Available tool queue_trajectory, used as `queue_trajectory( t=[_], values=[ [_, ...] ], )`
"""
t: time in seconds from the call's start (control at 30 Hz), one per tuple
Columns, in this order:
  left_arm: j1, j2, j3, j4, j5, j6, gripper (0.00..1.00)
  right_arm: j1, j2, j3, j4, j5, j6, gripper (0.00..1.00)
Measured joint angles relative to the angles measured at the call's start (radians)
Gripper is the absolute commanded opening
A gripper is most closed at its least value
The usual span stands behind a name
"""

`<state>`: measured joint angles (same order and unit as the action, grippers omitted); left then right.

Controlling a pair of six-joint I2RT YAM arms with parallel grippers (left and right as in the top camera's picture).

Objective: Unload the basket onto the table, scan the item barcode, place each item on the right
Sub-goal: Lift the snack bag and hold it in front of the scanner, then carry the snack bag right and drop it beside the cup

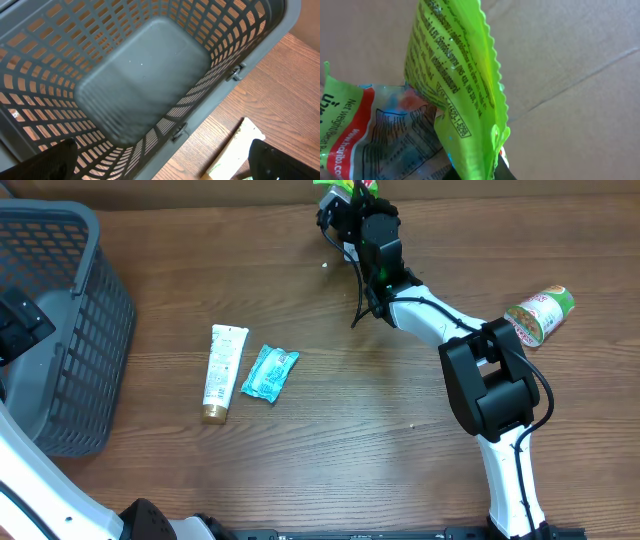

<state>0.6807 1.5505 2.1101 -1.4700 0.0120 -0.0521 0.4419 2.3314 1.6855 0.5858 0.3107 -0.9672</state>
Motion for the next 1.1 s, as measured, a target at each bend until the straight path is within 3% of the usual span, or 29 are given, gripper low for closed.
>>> queue_trajectory(
  t=[0.37, 0.57, 0.67, 0.8, 0.9, 1.1],
  values=[
    [0.000, 0.000, 0.000, 0.000, 0.000, 0.000, 1.00, 0.000, 0.000, 0.000, 0.016, -0.011, 0.010, 0.04],
    [0.000, 0.000, 0.000, 0.000, 0.000, 0.000, 1.00, 0.018, -0.006, 0.000, -0.040, 0.073, 0.037, 0.04],
    [0.000, 0.000, 0.000, 0.001, -0.001, 0.000, 1.00, 0.038, -0.038, -0.001, -0.185, 0.092, 0.070, 0.04],
    [0.000, 0.000, 0.000, 0.000, 0.001, 0.000, 1.00, 0.068, -0.156, -0.006, -0.531, 0.071, 0.185, 0.04],
    [0.000, 0.000, 0.000, -0.001, 0.000, 0.000, 1.00, 0.082, -0.287, -0.006, -0.741, 0.027, 0.328, 0.04],
    [0.000, 0.000, 0.000, 0.000, 0.000, 0.000, 1.00, 0.011, -0.626, -0.002, -1.200, -0.059, 0.765, 0.04]
  ],
)
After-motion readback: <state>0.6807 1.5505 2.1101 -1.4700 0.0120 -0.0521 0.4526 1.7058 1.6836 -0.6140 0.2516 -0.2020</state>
